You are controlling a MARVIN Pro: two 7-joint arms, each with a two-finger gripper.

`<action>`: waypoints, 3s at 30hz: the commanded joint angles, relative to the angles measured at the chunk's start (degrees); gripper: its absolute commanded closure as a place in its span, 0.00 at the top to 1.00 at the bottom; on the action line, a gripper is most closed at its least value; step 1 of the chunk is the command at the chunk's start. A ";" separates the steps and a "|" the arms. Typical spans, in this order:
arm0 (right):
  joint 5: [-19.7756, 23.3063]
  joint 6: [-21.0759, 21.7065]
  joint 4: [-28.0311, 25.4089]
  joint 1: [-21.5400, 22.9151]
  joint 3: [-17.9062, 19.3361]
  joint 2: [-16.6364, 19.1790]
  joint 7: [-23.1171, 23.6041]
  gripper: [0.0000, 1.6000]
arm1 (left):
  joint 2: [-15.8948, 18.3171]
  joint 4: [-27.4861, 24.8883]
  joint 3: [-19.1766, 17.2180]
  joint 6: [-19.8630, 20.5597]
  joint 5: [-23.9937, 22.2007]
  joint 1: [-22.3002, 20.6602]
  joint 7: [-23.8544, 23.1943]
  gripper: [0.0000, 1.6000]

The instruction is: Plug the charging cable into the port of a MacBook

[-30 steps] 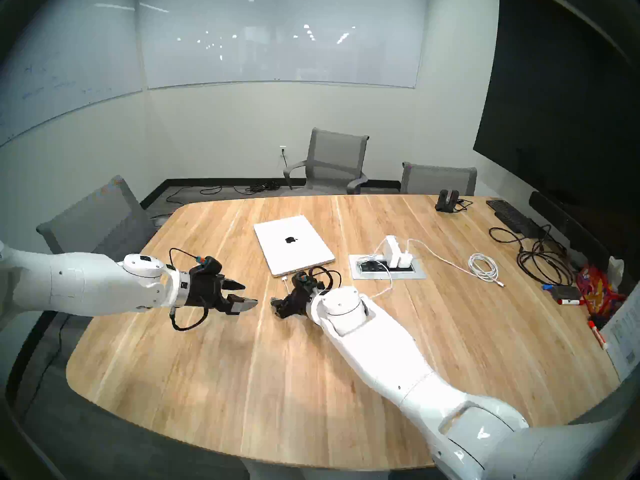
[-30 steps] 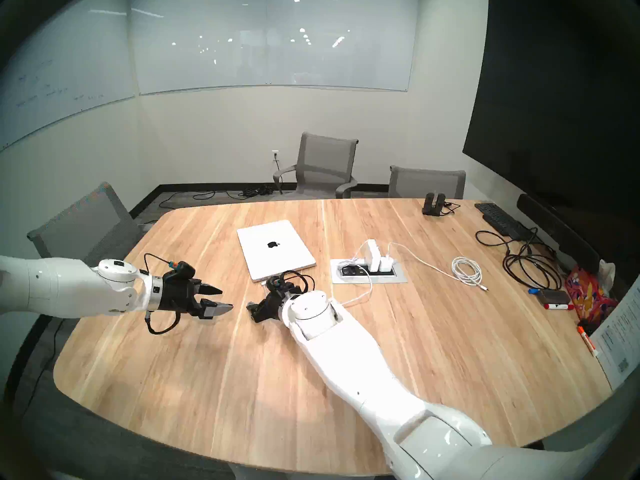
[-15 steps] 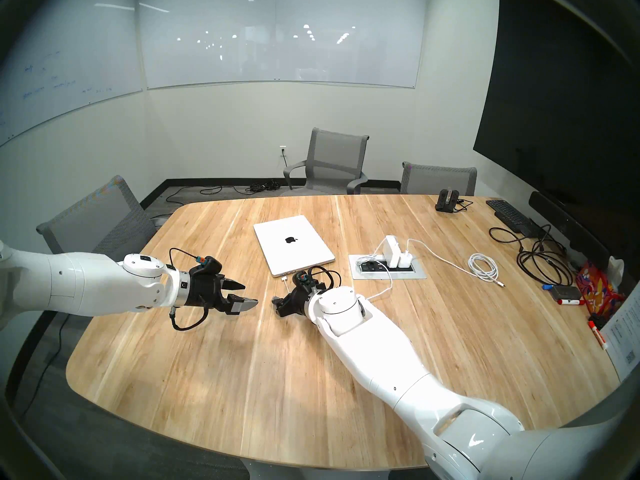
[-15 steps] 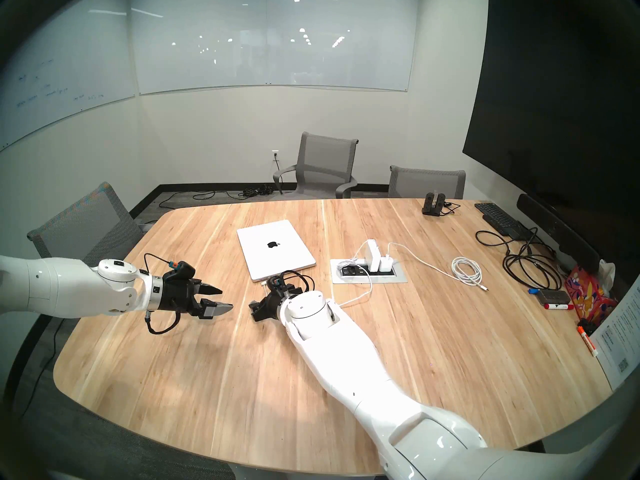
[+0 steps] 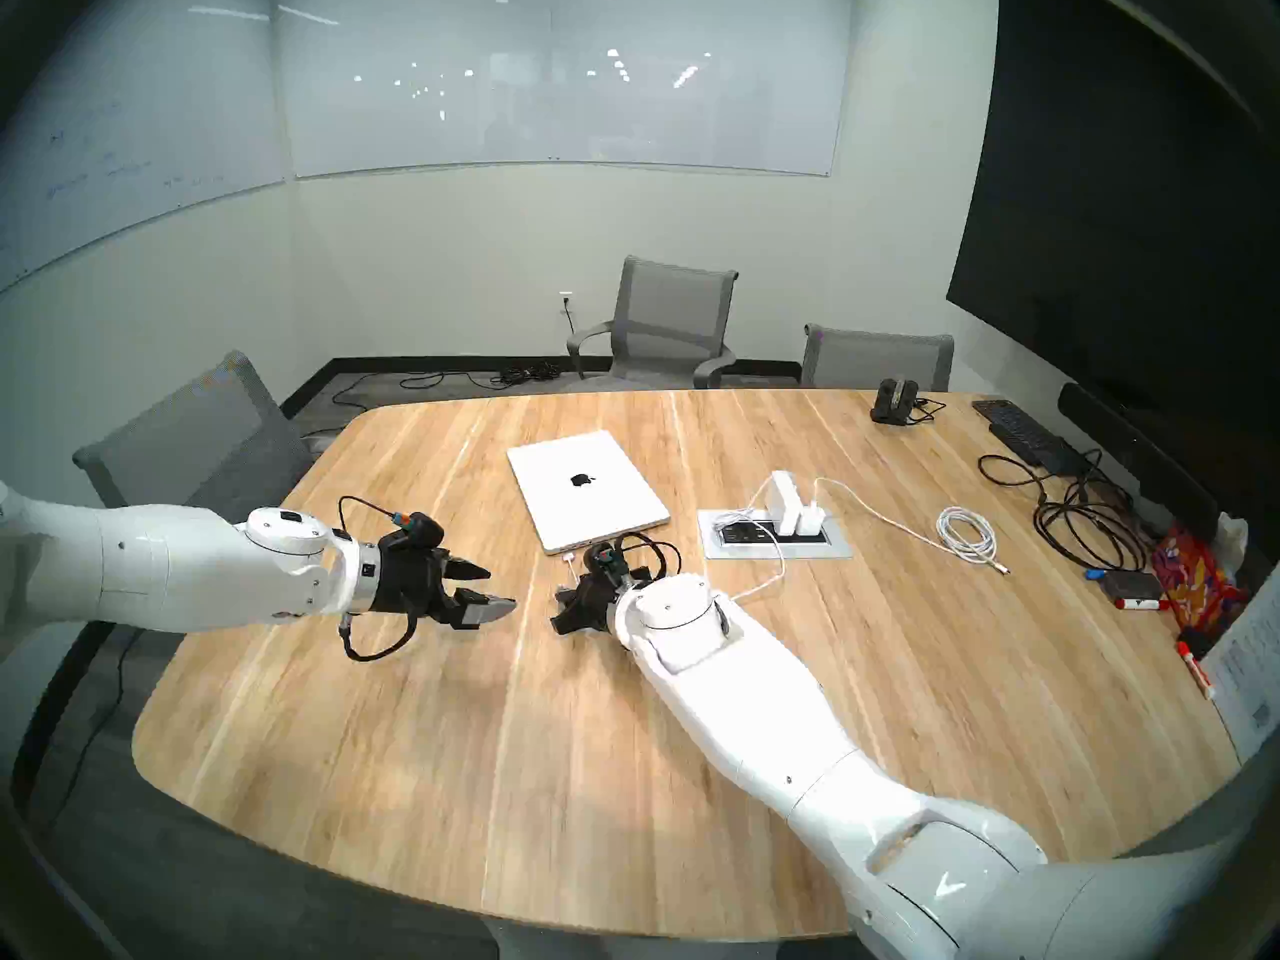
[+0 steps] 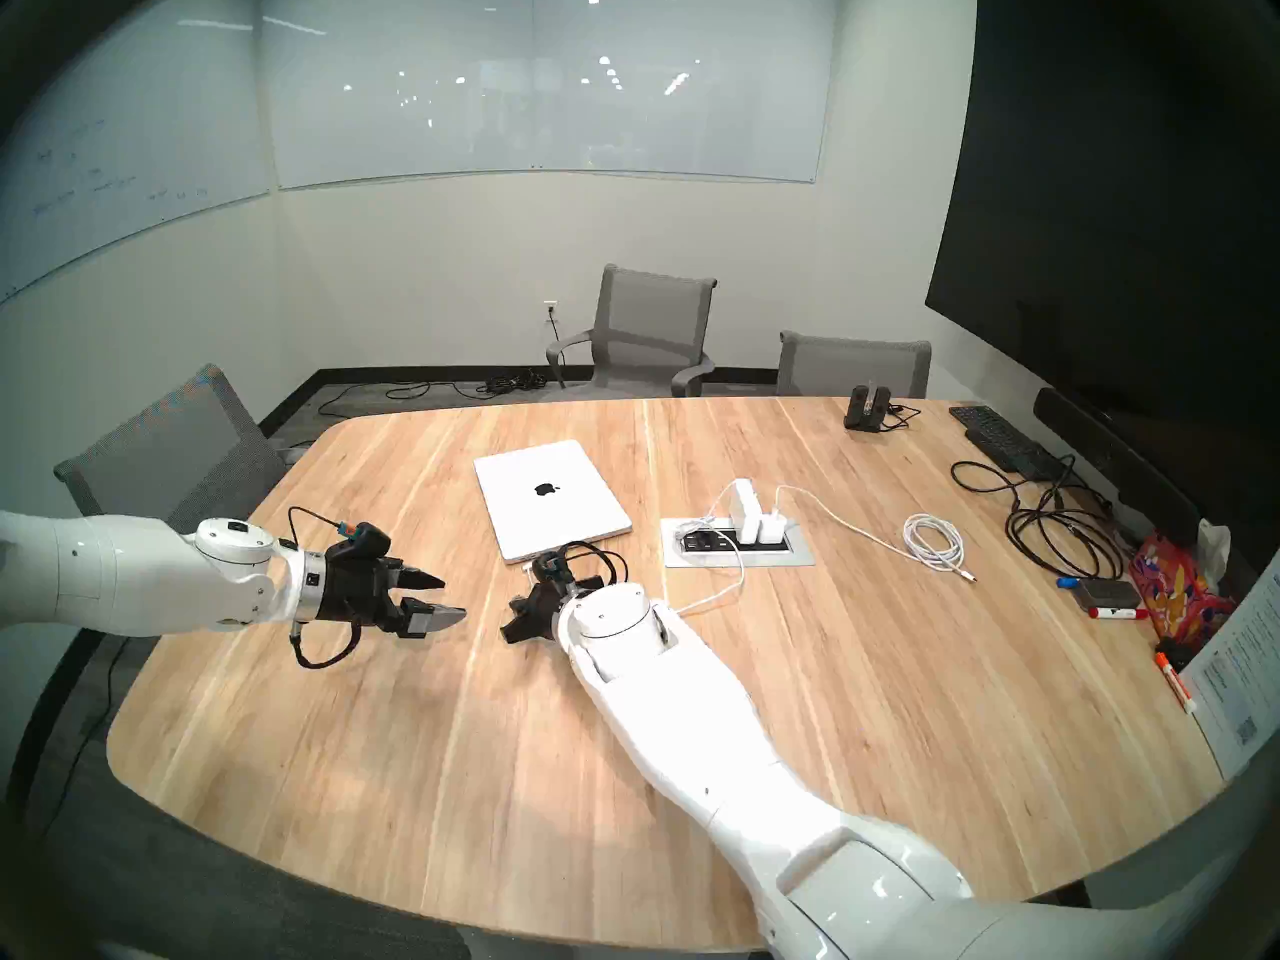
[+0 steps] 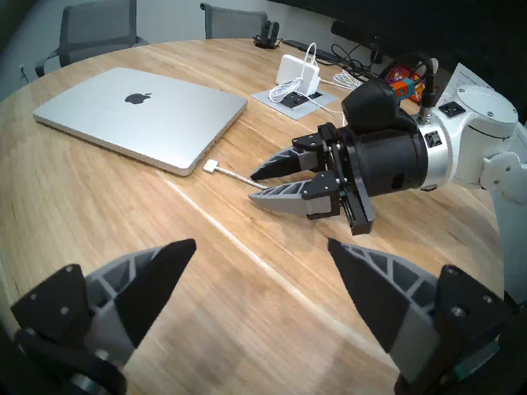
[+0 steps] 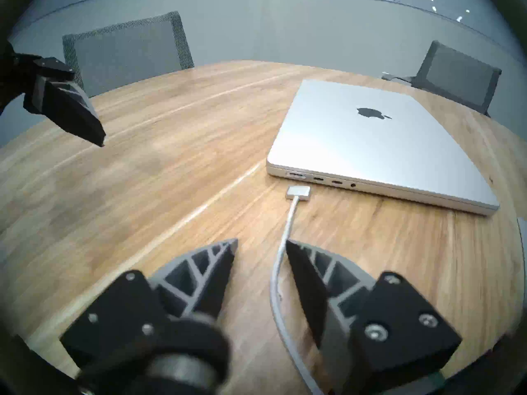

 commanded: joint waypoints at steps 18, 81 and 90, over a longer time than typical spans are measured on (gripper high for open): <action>0.38 1.36 -3.73 -0.84 0.42 0.61 0.72 0.24 | -0.11 0.10 -0.78 -0.15 -0.05 -1.04 0.14 1.00; -0.75 4.04 9.34 7.49 -0.53 -3.05 3.21 0.44 | -0.11 0.10 -0.77 -0.15 -0.05 -1.05 0.15 1.00; -0.48 4.49 8.02 6.73 -0.48 -2.41 3.45 0.42 | -0.11 0.10 -0.77 -0.15 -0.05 -1.05 0.15 1.00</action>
